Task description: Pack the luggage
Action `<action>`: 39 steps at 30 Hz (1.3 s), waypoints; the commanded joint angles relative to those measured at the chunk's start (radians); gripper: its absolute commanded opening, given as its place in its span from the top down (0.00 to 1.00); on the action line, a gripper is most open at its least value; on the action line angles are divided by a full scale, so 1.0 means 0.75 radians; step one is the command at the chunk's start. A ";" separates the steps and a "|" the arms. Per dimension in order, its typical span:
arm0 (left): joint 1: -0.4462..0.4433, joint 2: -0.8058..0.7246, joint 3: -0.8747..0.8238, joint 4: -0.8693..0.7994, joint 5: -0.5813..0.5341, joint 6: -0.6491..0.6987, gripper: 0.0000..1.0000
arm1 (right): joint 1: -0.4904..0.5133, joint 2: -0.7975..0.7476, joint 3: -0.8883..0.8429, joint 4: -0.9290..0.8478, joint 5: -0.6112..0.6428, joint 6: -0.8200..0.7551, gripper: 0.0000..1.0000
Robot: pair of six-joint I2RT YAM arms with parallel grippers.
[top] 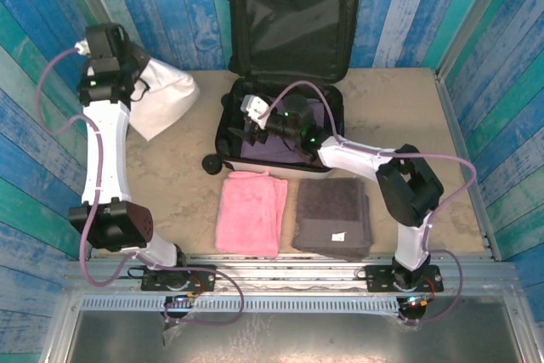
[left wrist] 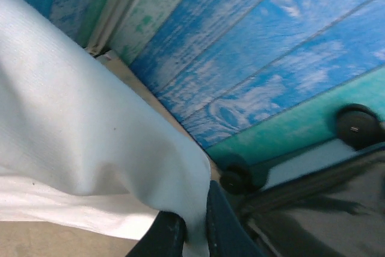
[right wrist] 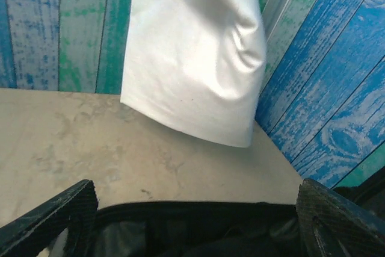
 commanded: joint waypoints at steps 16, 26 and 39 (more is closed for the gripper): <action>-0.007 -0.002 0.428 -0.201 0.483 0.080 1.00 | -0.137 0.230 0.512 -0.250 -0.378 -0.094 0.09; -0.067 -0.024 0.416 -0.223 0.567 0.100 1.00 | -0.157 0.276 0.617 -0.320 -0.548 0.030 0.00; -0.119 -0.058 0.362 -0.131 0.657 0.033 1.00 | -0.166 0.378 0.728 -0.436 -0.571 0.075 0.05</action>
